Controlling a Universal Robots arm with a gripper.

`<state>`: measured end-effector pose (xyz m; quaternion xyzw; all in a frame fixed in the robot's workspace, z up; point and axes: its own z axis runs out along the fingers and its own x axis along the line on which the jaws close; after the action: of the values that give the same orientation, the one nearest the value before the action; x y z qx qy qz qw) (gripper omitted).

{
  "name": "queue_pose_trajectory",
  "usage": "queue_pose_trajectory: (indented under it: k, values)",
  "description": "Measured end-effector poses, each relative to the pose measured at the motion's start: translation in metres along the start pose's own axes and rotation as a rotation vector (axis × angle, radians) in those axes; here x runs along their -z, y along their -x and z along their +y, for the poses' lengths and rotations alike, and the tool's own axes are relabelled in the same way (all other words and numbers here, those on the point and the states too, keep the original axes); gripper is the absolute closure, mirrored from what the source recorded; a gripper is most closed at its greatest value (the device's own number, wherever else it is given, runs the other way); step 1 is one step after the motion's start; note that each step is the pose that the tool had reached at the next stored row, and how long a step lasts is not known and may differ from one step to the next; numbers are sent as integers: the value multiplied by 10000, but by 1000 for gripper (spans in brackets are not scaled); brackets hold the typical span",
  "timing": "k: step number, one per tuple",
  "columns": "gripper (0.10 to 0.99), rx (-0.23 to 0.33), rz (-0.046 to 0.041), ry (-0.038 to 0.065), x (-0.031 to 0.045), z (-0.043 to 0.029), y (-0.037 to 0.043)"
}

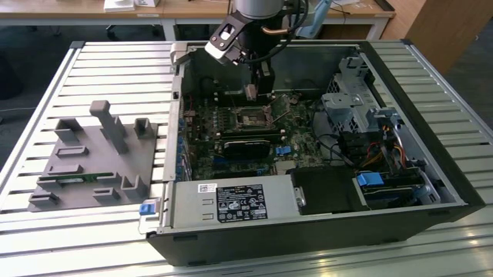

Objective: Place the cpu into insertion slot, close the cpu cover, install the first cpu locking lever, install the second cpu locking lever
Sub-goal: 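Place the cpu into insertion slot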

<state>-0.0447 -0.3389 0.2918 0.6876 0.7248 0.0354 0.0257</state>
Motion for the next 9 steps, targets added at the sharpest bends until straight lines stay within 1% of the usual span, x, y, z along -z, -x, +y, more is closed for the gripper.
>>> queue_pose_trajectory:
  k: [5,9]
  values:
    - [545,1,0,0,-37,-3,-4]
    - [545,0,0,1,-77,-5,-27]
